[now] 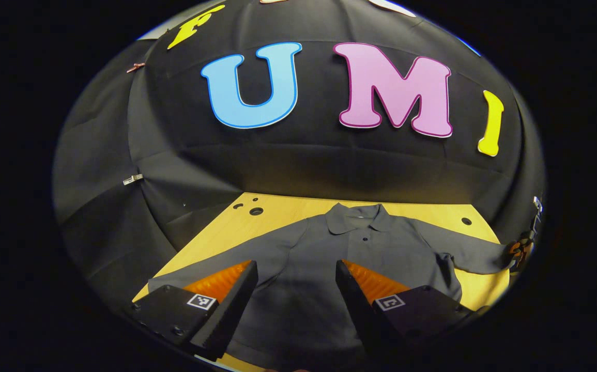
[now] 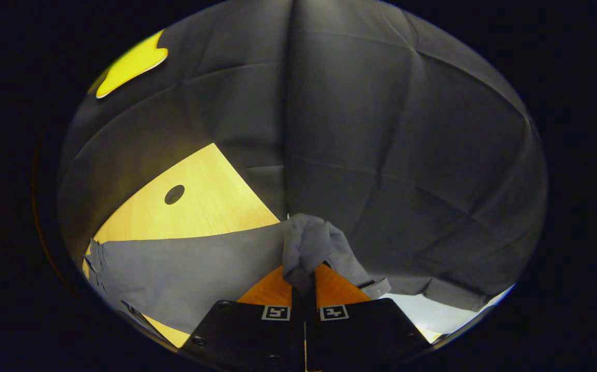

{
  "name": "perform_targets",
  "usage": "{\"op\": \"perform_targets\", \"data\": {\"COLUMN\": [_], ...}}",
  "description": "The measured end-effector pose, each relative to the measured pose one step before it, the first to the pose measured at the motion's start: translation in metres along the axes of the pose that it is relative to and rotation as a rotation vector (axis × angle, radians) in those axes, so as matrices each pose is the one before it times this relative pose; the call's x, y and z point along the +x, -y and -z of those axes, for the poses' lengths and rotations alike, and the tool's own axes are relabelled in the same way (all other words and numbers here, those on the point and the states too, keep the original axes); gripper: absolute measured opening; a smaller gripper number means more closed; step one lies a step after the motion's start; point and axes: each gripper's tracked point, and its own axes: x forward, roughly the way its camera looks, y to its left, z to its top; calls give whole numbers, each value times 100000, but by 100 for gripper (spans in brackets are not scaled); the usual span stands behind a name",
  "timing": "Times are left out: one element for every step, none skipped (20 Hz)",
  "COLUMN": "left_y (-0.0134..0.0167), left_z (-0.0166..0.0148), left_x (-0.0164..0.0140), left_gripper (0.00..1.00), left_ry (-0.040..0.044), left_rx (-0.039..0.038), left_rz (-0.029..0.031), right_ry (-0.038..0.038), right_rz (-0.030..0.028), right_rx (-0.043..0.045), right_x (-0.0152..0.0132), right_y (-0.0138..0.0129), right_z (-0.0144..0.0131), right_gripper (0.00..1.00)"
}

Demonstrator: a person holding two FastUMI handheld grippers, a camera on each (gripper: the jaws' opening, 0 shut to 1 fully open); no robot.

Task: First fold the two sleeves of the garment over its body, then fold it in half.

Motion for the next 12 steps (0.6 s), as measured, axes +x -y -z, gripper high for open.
{"op": "perform_targets", "data": {"left_y": [-106, -190, -281, -325, -333, -319, -343, -337, -337, -423, -414, -525], "left_z": [-73, 45, 5, 234, 45, 81, 10, 47, 21, 86, -5, 145], "left_x": [-280, -140, -177, -320, -133, -232, -325, -246, -259, -279, -167, -211], "left_gripper": [95, 96, 96, 96, 96, 96, 96, 96, 96, 96, 96, 96], "left_ry": [652, 621, 295, 235, 400, 340, 393, 353, 316, 444, 367, 317], "left_rx": [-467, -618, -897, -1327, -1441, -1156, -768, -305, 234, 837, 836, 738], "left_rz": [141, -77, -287, -413, -421, -497, -425, -251, -122, -453, -537, -567], "right_ry": [1990, 2390, 1761, 2317, 1814, 1196, 1826, 2084, 2182, 2262, 2560, 2059], "right_rz": [-371, -764, -1044, -1639, -1601, -1072, -1431, -1493, -1299, -1278, -1560, -1742], "right_rx": [-2060, -1677, -1001, -1136, -1288, -1458, -1086, -910, -1041, -1514, -1971, -2685], "right_x": [-549, -669, -612, -1079, -909, -748, -856, -722, -921, -733, -1514, -1089], "right_y": [-224, -464, -570, -461, -512, -434, -687, -831, -515, -631, -666, -638], "right_z": [-701, -887, -740, -998, -1102, -945, -1063, -1074, -981, -1124, -1072, -908], "right_gripper": [6, 6, 6, 6, 6, 6, 6, 6, 6, 6, 6, 6]}}
